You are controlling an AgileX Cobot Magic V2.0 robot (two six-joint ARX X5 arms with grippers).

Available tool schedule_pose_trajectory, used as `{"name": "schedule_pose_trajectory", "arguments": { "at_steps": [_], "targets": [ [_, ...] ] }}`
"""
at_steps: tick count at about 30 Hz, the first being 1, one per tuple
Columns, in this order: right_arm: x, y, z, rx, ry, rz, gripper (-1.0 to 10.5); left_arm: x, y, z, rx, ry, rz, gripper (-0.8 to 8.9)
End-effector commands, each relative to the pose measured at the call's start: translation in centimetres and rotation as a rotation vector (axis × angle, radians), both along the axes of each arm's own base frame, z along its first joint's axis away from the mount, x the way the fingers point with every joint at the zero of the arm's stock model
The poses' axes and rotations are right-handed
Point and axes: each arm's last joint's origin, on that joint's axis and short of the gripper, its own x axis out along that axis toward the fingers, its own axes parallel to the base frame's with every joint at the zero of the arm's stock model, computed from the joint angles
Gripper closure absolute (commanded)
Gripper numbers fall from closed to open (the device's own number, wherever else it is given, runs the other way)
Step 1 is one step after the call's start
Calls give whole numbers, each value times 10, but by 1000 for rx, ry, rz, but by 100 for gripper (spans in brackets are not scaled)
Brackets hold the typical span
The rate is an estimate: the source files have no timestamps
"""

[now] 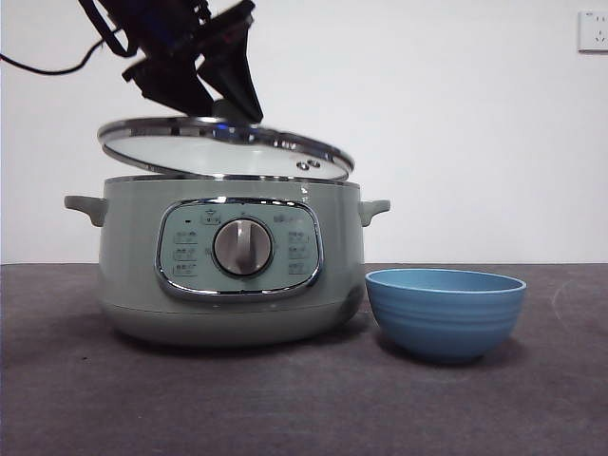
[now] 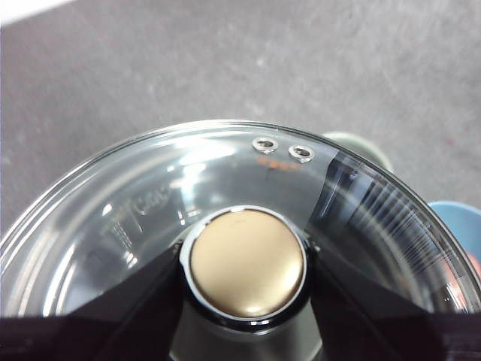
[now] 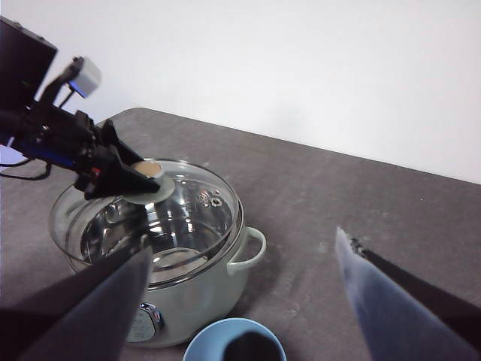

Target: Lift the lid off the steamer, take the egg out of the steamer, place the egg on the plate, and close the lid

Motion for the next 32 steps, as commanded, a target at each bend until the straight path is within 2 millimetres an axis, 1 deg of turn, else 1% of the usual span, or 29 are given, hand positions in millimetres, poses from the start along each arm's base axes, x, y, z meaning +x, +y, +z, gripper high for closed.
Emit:
{"name": "schedule_pose_trajectory", "arguments": {
  "at_steps": [1, 22, 32],
  "targets": [
    [0, 0, 1, 11, -3, -5, 528, 4, -3, 5, -17, -46, -13, 822],
    [0, 0, 1, 12, -2, -1, 528, 3, -4, 4, -13, -36, -19, 822],
    [-1, 0, 0, 14, 8, -2, 528, 10, -13, -16, 19, 23, -29, 822]
  ]
}}
